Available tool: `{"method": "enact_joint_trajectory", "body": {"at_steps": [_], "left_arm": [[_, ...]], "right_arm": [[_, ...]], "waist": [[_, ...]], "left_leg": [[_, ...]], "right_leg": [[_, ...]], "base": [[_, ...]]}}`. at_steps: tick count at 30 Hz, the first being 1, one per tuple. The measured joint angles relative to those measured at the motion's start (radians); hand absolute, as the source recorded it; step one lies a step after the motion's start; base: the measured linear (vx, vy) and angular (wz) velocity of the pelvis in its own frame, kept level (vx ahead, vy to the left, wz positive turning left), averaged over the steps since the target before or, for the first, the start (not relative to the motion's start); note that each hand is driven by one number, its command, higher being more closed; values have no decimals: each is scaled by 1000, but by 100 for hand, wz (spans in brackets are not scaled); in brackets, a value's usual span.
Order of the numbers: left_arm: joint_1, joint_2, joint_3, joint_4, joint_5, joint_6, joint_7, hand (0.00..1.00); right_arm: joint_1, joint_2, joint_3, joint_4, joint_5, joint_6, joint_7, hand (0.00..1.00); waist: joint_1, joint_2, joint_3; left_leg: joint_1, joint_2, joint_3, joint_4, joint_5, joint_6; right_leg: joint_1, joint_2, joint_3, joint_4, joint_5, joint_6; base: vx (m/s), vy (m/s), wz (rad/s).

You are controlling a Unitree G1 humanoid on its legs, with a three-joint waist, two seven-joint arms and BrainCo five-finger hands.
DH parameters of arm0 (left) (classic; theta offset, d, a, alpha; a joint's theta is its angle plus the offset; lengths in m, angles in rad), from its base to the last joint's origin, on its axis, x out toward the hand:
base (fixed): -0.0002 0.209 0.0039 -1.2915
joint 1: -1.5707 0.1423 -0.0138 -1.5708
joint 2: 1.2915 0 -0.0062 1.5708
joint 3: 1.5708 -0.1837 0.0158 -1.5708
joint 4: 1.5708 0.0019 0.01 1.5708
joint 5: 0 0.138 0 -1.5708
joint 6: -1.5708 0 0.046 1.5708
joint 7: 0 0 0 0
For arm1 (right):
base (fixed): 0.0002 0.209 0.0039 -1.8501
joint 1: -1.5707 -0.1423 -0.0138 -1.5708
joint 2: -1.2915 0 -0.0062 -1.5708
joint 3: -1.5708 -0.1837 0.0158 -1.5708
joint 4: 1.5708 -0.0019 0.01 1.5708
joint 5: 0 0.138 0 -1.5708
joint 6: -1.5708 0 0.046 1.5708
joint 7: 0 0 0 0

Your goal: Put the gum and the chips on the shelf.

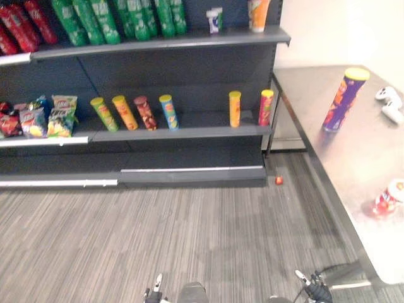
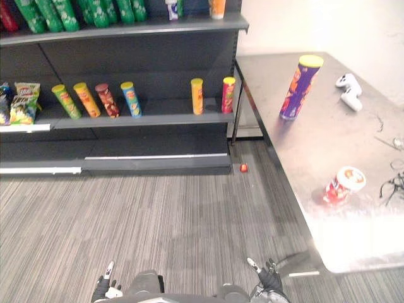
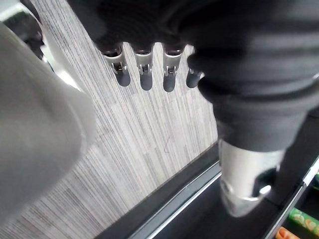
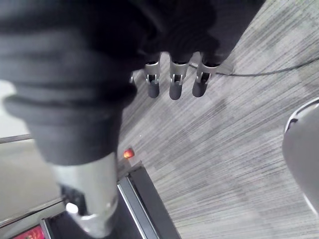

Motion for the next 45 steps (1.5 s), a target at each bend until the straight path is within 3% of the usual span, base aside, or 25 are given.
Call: {"method": "enact_joint_trajectory", "body": {"at_steps": [1, 3, 4, 6, 7, 8, 9, 10, 11, 12, 14, 15, 17, 19, 22, 24, 26, 29, 33, 35, 37, 40, 43, 44, 45], "left_arm": [[-1, 0, 0, -1, -1, 0, 5, 0], [1, 5, 0, -8, -7, 0, 16, 0], [-1, 8, -1, -8, -7, 0, 16, 0], [4, 11, -15, -16, -8, 0, 13, 0], [10, 13, -20, -16, -8, -1, 11, 0], [22, 23, -34, -14, -8, -2, 10, 0], [33, 37, -56, -11, -8, -3, 10, 0], [38, 48, -64, -11, -8, -7, 11, 0], [39, 73, -78, 1, -8, -14, 11, 0], [36, 92, -77, 15, -9, -10, 6, 0], [33, 112, -85, 51, -6, 2, -23, 0], [31, 123, -98, 66, -6, 9, -35, 0], [27, 154, -144, 107, 6, 32, -69, 0], [39, 168, -170, 115, 7, 49, -89, 0], [32, 199, -175, 115, 12, 65, -96, 0], [25, 213, -169, 116, 11, 71, -98, 0], [0, 221, -159, 116, 10, 73, -98, 0], [-11, 194, -156, 116, -8, 84, -99, 0], [-22, 167, -156, 114, -46, 108, -102, 0], [-24, 151, -157, 109, -46, 108, -104, 0], [-27, 142, -157, 110, -44, 108, -105, 0], [-26, 144, -151, 109, -43, 108, -103, 0], [-9, 131, -96, 103, -43, 111, -94, 0], [-4, 127, -87, 104, -42, 112, -89, 0], [7, 122, -70, 103, -42, 111, -82, 0]], "right_arm": [[-1, 2, 2, 1, 0, 1, 1, 0], [-7, 12, 5, 3, 0, 6, 8, 0], [-7, 13, 4, 3, 0, 6, 14, 0], [-3, 11, 4, 4, 2, 6, 24, 0], [-1, 11, 5, 4, 2, 6, 25, 0], [4, 11, 6, 10, 2, 8, 34, 0], [-2, 23, 7, 32, 1, 15, 42, 0], [-3, 38, 9, 35, -2, 24, 45, 0], [-7, 66, 1, 34, -27, 28, 46, 0], [-11, 70, -12, 46, -52, 31, 46, 0], [-23, 64, -55, 88, -101, 30, 39, 0], [-26, 63, -67, 97, -107, 30, 36, 0], [-28, 52, -97, 113, -107, 30, 25, 0], [-19, 35, -111, 113, -110, 18, 20, 0], [-28, 28, -107, 113, -118, -4, 22, 0], [-46, 19, -91, 112, -127, -19, 31, 0], [-59, -5, -90, 113, -153, -16, 40, 0], [-57, -36, -91, 113, -144, -12, 41, 0], [-31, -61, -94, 114, -146, -12, 41, 0], [-6, -66, -95, 116, -148, -11, 38, 0], [0, -68, -98, 118, -148, -10, 32, 0], [33, -51, -117, 127, -148, -10, 19, 0], [32, -37, -115, 130, -148, -2, 13, 0], [27, -39, -104, 129, -148, -1, 11, 0], [27, -39, -76, 113, -149, 4, 6, 0]], "waist": [[3, -3, 1], [18, -24, 2], [20, -31, 3], [25, -42, 1], [25, -42, 1], [25, -48, -1], [25, -62, -12], [26, -74, -15], [23, -97, -21], [25, -114, -26], [21, -133, -41], [20, -135, -45], [20, -119, -40], [9, -98, -31], [-6, -87, -32], [-16, -57, -42], [-25, -46, -29], [-30, -42, -23], [-33, -45, -15], [-34, -46, -5], [-37, -40, 8], [-41, -47, 10], [-34, -30, 1], [-32, -17, -2], [-35, -8, -3]], "left_leg": [[-5, 1, 17, -69, -17, 2], [9, -22, 62, -440, -34, 14], [21, -31, 62, -544, -25, 20], [59, -37, 22, -885, 55, 18], [61, -33, 2, -929, 65, 12], [60, -27, -6, -929, 141, -26], [63, -44, 6, -875, 195, -39], [56, -47, 12, -839, 186, -46], [36, -55, 5, -749, 114, -52], [35, -81, -22, -677, 49, -50], [60, -95, 9, -611, 2, -19], [70, -102, 16, -599, -5, -9], [147, -116, 25, -607, -7, -5], [281, -127, 62, -688, -18, 14], [348, -128, 147, -754, -25, 25], [357, -90, 160, -840, -20, 17], [394, -61, 219, -930, 16, -6], [457, -50, 347, -1030, 99, 1], [505, -48, 482, -1076, 110, -5], [526, -62, 493, -1108, 108, -8], [534, -69, 499, -1138, 110, -40], [526, -71, 475, -1133, 101, -46], [471, 7, 477, -994, 21, -82], [460, 35, 478, -967, 11, -93], [454, 77, 481, -906, -19, -123]], "right_leg": [[16, -3, 11, -14, 1, 3], [64, -37, 59, -38, -9, 31], [76, -50, 70, -39, -15, 41], [114, -93, 119, -37, -42, 81], [125, -102, 136, -37, -58, 94], [147, -122, 179, -35, -100, 122], [156, -140, 238, -32, -113, 121], [151, -145, 279, -25, -106, 110], [142, -149, 347, -6, -71, 88], [134, -159, 409, 23, -44, 101], [129, -181, 458, 84, -11, 113], [120, -189, 468, 110, 7, 114], [73, -203, 472, 235, 119, 106], [-12, -261, 390, 397, 241, 99], [-91, -340, 255, 424, 274, 99], [-155, -344, 129, 367, 274, 100], [-164, -343, 8, 294, 284, 115], [-151, -340, -153, 157, 310, 155], [-117, -298, -303, -29, 310, 153], [-98, -280, -312, -99, 300, 142], [-99, -266, -310, -142, 295, 149], [-88, -266, -314, -153, 297, 159], [-92, -225, -299, -170, 288, 146], [-98, -209, -295, -143, 280, 120], [-116, -187, -280, -25, 218, 82]], "base": [[513, 96, -70], [555, 180, -70], [464, 214, -64], [419, 291, -57], [403, 387, -59], [399, 408, -65], [388, 401, -70], [392, 357, -61], [465, 447, -62], [392, 375, -58], [408, 335, -50], [445, 314, -65], [246, 173, -83], [197, 156, -110], [92, 106, -121], [18, 4, -138], [7, -53, -129], [-14, -69, -130], [-92, -98, -108], [-198, -93, -56], [-173, -46, -35], [-175, -32, 12], [-75, -80, -16], [84, -132, -26], [120, -105, -32]]}}
